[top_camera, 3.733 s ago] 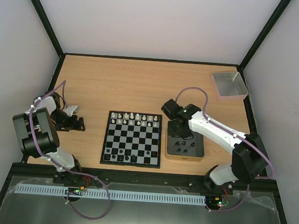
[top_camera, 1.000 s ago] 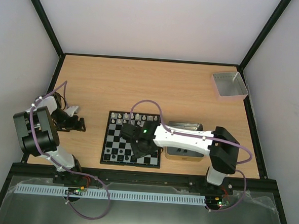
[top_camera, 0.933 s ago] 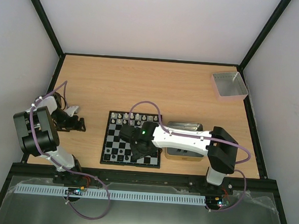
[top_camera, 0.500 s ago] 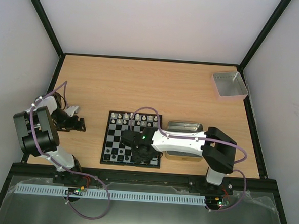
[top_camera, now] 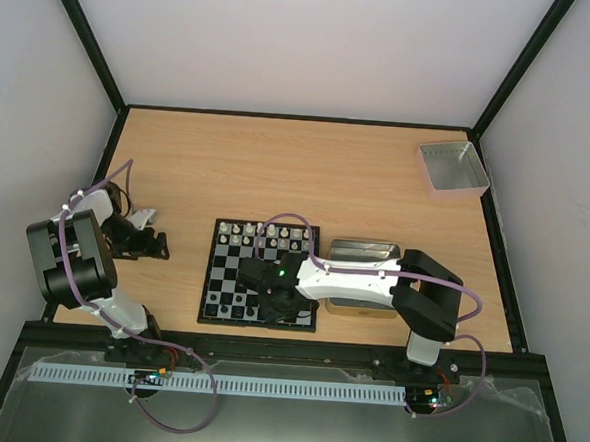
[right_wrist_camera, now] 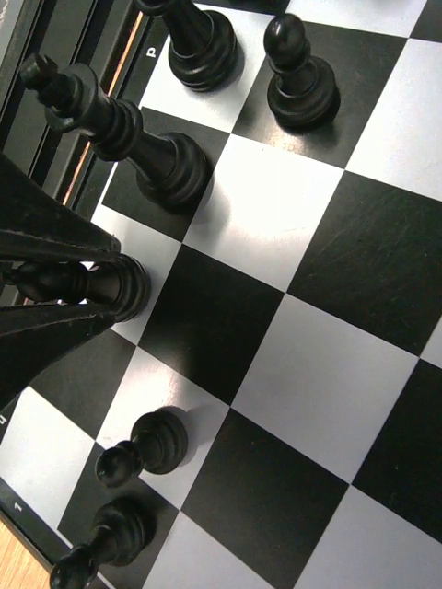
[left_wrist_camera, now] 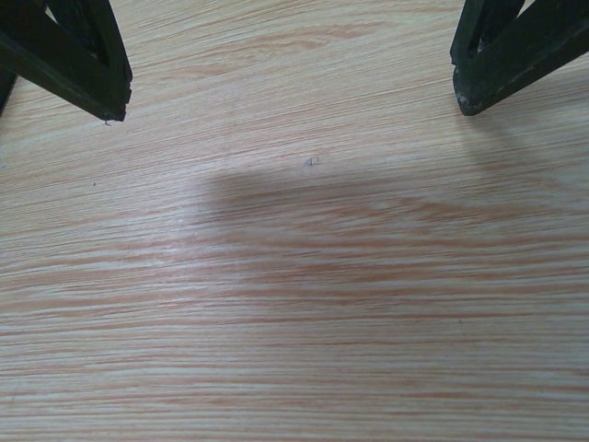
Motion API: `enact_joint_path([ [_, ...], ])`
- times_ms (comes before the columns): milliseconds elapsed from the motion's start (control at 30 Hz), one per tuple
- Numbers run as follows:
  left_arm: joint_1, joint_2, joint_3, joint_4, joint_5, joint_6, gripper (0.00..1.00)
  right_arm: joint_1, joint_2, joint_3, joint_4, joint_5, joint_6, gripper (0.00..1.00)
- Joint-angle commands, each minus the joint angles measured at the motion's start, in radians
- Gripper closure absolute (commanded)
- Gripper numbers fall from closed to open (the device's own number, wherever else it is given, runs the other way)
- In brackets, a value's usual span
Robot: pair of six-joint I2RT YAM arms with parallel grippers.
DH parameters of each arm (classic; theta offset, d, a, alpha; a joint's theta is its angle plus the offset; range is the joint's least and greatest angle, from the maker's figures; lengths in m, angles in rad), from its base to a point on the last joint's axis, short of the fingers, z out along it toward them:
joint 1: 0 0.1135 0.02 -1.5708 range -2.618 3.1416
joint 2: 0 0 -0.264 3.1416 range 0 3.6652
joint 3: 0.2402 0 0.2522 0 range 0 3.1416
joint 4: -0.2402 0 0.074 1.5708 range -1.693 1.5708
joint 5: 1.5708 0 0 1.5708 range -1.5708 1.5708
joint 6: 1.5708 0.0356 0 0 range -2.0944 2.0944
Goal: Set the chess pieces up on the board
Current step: Place the chess piece on the chessboard.
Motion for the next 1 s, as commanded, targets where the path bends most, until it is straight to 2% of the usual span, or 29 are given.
enact_joint_path([
  [0,-0.003,0.000,-0.009,-0.015,0.001,-0.001,0.05,0.007,0.022,0.012,-0.001,-0.001,0.000,0.90],
  [67,-0.003,0.000,-0.008,-0.014,0.001,-0.001,0.05,0.007,0.025,0.014,-0.003,0.000,-0.001,0.90],
  [233,-0.004,0.001,-0.009,-0.015,0.001,-0.001,0.05,0.007,0.021,0.014,-0.009,0.004,0.003,0.78],
  [400,-0.003,0.002,-0.009,-0.014,0.000,-0.001,0.05,0.007,0.015,0.019,-0.015,0.014,0.001,0.74],
  [500,-0.003,0.002,-0.009,-0.014,0.000,-0.001,0.05,0.007,0.009,0.027,-0.021,0.028,0.002,0.75],
  [767,-0.003,-0.001,-0.009,-0.015,0.001,-0.001,0.05,0.007,0.007,0.034,-0.022,0.014,-0.005,0.87],
  [967,-0.003,0.000,-0.008,-0.015,0.001,-0.001,0.05,0.007,0.009,0.028,-0.020,0.000,-0.008,0.89],
])
